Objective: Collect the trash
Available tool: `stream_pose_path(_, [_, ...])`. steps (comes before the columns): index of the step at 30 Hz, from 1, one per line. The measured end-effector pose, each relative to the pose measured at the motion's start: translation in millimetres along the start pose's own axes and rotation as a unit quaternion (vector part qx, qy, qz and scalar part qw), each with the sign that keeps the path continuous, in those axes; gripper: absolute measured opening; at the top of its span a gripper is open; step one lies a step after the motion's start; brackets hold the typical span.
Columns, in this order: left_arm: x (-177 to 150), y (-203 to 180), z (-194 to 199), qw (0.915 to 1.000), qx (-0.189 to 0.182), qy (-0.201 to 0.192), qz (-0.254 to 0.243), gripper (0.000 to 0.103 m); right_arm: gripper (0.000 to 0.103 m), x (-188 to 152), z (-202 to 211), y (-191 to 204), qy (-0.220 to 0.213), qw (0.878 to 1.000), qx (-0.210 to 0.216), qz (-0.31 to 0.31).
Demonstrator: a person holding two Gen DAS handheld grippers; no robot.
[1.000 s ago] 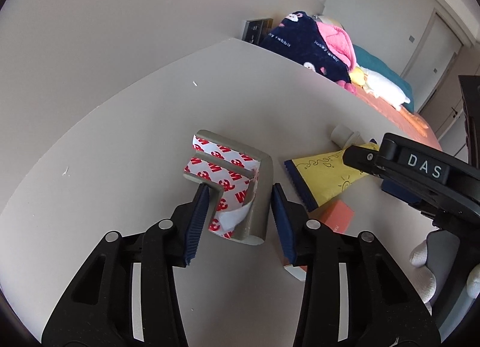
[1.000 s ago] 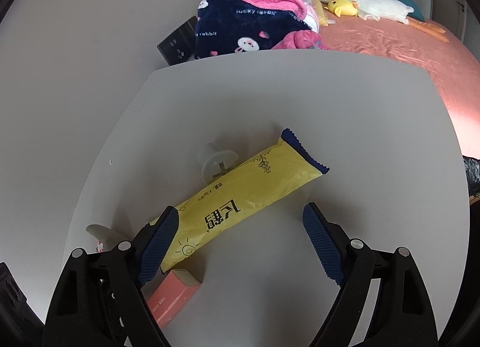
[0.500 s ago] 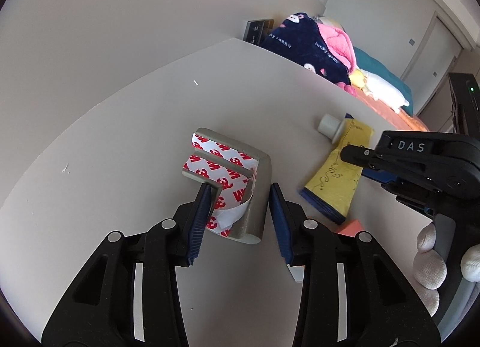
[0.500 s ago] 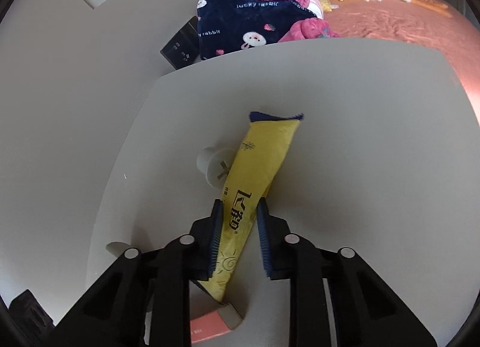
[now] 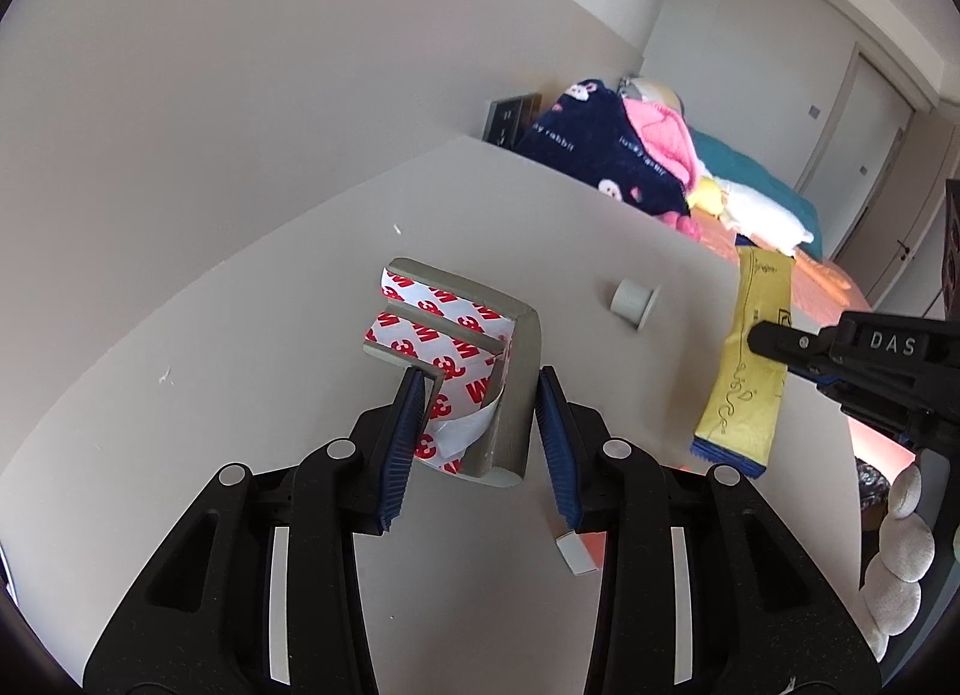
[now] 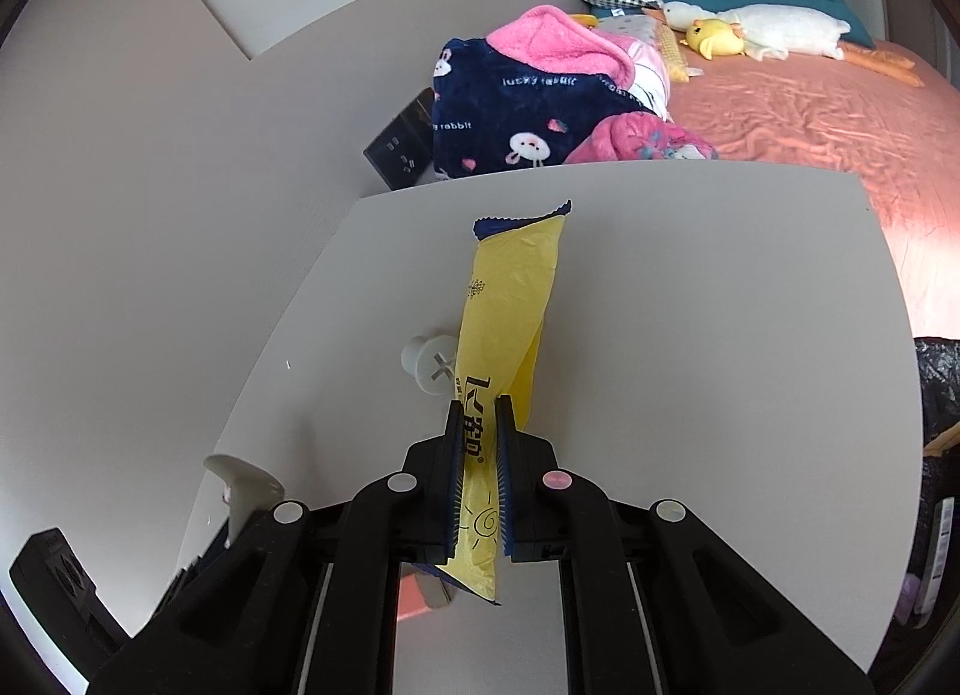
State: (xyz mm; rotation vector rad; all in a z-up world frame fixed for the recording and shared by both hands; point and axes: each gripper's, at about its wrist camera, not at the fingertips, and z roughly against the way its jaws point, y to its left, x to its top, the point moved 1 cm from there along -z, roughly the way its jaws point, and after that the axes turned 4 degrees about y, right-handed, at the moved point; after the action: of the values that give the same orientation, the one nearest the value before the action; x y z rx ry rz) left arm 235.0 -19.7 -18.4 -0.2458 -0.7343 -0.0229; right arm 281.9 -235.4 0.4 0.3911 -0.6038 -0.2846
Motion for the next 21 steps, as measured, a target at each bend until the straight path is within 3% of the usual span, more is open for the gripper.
stream_pose_path(13, [-4.1, -6.7, 19.2, 0.9996, -0.016, -0.010, 0.019, 0.038, 0.011, -20.2, 33.2, -4.0, -0.011, 0.998, -0.023, 0.062])
stream_pose_path(21, [-13.8, -28.6, 28.1, 0.9997, -0.024, -0.007, -0.004, 0.038, 0.011, -34.8, 49.4, -17.6, -0.009, 0.997, -0.028, 0.070])
